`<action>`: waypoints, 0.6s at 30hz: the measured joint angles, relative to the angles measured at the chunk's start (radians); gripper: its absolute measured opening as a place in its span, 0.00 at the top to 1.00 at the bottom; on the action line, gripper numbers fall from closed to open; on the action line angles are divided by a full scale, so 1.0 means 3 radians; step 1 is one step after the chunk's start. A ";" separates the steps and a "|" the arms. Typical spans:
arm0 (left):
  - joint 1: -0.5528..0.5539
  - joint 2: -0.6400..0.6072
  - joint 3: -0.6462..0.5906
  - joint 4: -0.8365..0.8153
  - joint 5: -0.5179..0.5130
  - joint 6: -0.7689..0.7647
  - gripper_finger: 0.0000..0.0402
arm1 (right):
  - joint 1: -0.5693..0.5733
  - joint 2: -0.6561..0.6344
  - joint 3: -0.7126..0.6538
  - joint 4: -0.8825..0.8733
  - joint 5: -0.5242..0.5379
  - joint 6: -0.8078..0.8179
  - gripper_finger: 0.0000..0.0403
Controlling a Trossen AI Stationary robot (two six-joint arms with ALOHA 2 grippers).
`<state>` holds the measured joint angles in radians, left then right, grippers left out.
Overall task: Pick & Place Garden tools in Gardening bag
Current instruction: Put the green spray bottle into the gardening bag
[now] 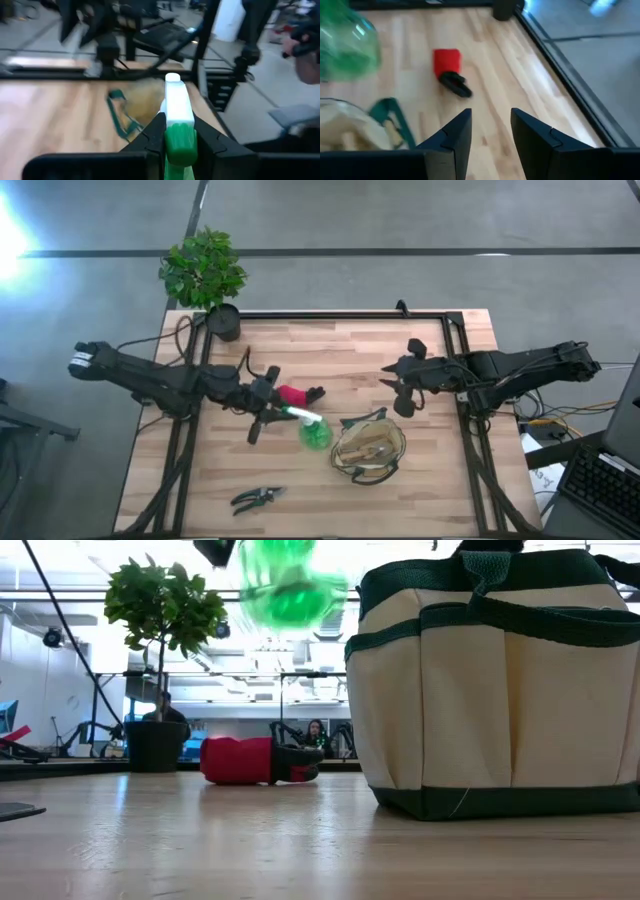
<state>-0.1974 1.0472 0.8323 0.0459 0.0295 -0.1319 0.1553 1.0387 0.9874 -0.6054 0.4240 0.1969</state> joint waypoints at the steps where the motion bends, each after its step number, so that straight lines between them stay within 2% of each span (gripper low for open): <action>1: -0.0012 0.0019 0.0144 -0.0109 -0.0072 0.0031 0.87 | -0.0007 -0.0007 0.0000 -0.0047 0.0044 0.0037 0.68; 6: -0.0036 0.0212 0.0610 -0.0186 -0.0148 0.0129 0.87 | -0.0095 -0.0055 0.0000 -0.0165 0.0208 0.0202 0.69; 13: -0.0038 0.0889 0.0773 0.0202 -0.0163 0.0098 0.87 | -0.0270 -0.0167 0.0001 -0.0166 0.0423 0.0244 0.67; 18: -0.0064 0.1271 0.1012 0.0337 -0.0162 -0.0061 0.87 | -0.0348 -0.0240 0.0001 -0.0165 0.0432 0.0193 0.68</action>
<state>-0.2165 1.4285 1.1359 0.1468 -0.0190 -0.1502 0.0509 0.9667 0.9878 -0.6548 0.5536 0.2547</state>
